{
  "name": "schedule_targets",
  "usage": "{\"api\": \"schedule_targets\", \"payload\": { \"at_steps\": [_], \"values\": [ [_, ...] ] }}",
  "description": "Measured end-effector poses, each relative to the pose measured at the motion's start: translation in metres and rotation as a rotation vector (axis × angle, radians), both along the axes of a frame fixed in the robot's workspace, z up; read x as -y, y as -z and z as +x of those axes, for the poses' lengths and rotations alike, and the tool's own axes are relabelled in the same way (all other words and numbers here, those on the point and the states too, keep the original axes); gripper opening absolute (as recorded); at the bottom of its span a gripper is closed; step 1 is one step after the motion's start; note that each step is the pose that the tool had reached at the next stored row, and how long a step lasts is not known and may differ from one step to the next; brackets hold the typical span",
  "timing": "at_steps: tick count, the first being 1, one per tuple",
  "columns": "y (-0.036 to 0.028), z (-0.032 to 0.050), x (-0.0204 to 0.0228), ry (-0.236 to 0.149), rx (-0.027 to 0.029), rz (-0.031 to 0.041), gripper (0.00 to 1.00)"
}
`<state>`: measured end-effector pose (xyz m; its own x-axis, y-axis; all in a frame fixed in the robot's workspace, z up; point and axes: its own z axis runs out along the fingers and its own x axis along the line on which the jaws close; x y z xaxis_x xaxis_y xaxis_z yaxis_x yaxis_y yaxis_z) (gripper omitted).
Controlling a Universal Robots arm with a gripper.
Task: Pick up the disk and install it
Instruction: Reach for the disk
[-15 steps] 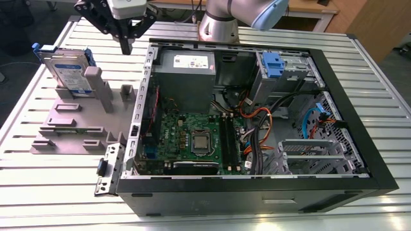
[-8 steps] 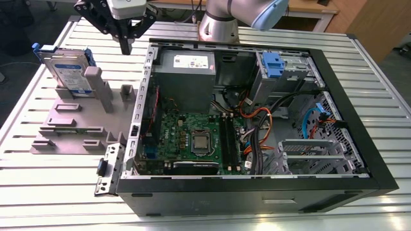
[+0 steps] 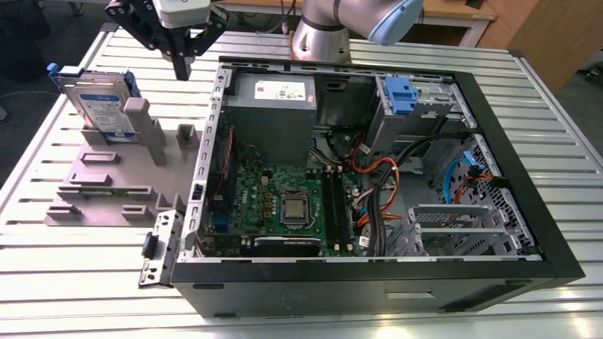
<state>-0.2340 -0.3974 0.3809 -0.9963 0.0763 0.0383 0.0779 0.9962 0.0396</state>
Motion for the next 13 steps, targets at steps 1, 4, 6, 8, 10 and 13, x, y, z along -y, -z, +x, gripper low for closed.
{"api": "schedule_targets", "payload": {
  "at_steps": [1, 4, 6, 8, 10, 13],
  "values": [
    [0.0000, -0.0009, 0.0000, 0.000, 0.0000, -0.0001, 0.11],
    [0.0003, -0.0038, -0.0001, 0.000, 0.0000, 0.0000, 0.11],
    [0.0004, -0.0058, -0.0002, 0.000, 0.0000, -0.0001, 0.11],
    [0.0007, -0.0075, -0.0005, 0.000, 0.0001, 0.0001, 0.11],
    [0.0008, -0.0094, -0.0012, 0.000, 0.0000, -0.0001, 0.11],
    [0.0012, -0.0127, -0.0029, 0.000, -0.0001, -0.0001, 0.11]
  ]
}}
